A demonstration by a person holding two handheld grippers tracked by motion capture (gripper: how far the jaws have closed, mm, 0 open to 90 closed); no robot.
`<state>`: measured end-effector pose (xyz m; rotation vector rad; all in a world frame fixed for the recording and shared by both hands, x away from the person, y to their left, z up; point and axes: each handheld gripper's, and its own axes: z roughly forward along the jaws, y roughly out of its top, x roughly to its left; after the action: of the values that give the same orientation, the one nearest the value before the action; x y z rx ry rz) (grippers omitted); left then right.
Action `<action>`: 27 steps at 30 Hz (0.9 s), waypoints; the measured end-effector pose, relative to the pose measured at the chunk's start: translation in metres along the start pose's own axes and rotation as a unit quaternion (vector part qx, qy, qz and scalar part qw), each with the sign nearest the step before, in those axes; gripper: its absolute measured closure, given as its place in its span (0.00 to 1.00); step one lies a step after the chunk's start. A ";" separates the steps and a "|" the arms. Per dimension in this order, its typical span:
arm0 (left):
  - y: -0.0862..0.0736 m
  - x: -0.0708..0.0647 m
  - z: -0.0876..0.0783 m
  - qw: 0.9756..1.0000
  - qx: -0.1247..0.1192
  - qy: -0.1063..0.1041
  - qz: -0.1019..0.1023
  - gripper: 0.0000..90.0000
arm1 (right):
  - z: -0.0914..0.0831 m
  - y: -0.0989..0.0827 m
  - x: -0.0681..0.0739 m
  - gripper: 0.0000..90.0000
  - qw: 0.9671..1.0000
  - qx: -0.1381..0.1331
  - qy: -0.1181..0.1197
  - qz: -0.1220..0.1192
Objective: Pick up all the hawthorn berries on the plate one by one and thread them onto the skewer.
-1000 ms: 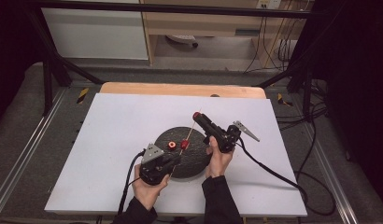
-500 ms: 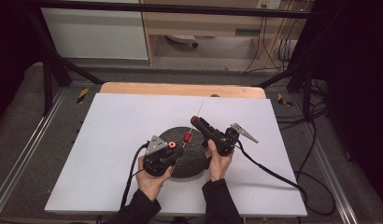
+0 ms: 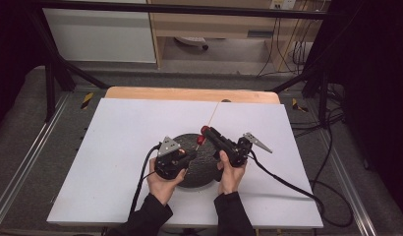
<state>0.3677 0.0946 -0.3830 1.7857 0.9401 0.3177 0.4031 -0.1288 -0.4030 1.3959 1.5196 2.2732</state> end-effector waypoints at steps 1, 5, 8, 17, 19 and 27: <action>0.000 0.000 0.000 1.000 -0.001 -0.001 -0.001 0.99 | 0.000 0.000 0.000 0.71 1.000 0.001 -0.001 -0.002; -0.003 0.002 -0.001 1.000 0.000 -0.008 0.000 0.99 | -0.001 0.001 0.000 0.70 1.000 0.011 0.000 -0.012; -0.007 0.004 -0.002 1.000 0.006 -0.011 0.005 0.99 | -0.003 0.002 0.000 0.62 1.000 0.018 -0.004 -0.018; -0.020 0.020 -0.018 1.000 0.020 -0.011 0.017 0.99 | -0.015 0.013 -0.007 0.39 0.993 0.075 -0.044 -0.075; -0.022 0.024 -0.023 0.999 0.026 -0.010 0.023 0.99 | -0.017 0.014 -0.011 0.32 0.989 0.102 -0.056 -0.089; -0.037 0.041 -0.046 0.997 0.054 -0.004 0.047 0.98 | -0.019 0.010 -0.022 0.13 0.966 0.205 -0.076 -0.134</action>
<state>0.3501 0.1608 -0.4051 1.9328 0.8832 0.3243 0.4068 -0.1584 -0.4109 1.3075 2.0605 1.7191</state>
